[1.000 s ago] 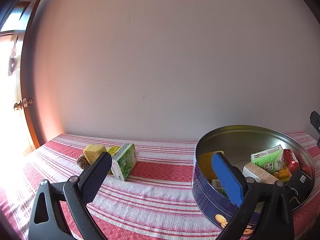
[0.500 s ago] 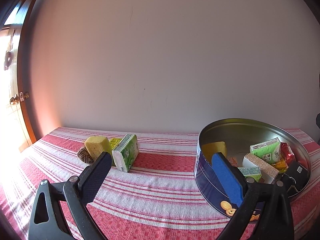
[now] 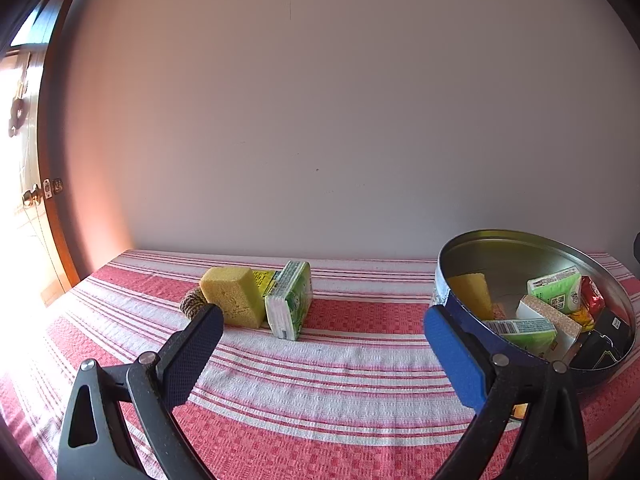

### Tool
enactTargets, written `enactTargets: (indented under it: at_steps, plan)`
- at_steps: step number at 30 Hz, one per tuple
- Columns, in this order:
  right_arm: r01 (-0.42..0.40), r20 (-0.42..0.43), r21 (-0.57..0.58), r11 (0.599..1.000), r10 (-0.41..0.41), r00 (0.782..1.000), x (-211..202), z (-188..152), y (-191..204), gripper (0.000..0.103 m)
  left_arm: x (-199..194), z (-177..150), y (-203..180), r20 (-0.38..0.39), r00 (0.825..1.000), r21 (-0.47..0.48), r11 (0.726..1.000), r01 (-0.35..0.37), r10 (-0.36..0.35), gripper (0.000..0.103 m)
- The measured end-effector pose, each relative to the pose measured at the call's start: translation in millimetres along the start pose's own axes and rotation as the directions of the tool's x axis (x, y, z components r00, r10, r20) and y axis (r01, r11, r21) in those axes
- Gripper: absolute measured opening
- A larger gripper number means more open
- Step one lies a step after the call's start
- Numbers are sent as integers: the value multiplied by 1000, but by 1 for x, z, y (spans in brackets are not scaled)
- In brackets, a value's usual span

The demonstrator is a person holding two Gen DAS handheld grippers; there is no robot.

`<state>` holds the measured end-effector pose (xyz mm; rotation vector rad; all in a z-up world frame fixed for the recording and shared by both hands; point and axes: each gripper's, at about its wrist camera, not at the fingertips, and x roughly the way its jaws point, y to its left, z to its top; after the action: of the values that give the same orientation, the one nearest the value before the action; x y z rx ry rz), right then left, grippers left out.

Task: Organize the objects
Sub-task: 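Withdraw both open tools from the tin toward the remaining items, then grasp the twine ball with the left tool while the right tool grasps the small green box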

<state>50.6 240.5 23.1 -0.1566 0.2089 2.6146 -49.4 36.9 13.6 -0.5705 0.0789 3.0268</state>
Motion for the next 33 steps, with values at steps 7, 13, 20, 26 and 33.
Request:
enactTargets:
  at_steps: [7,13,20,26,33]
  plan:
    - [-64,-49,-20,998,63,997,-6,-10,40,103,9,1,32,-17,999,-23,999,-36,35,101]
    - [-126,-75,-46,991,122,990,-14,-18,78,103,17,1,58,-23,998,-27,998,-64,63,102]
    - [-212,-134,-84,974,200,971,-13,-30,125,103,33,4,103,-67,990,-54,990,-129,125,102]
    - [-296,-204,-147,944,264,943,-8,-40,170,103,53,6,153,-133,973,-99,974,-203,190,102]
    - [-372,-313,-154,915,312,897,13,-51,217,103,76,6,201,-189,946,-115,951,-287,263,101]
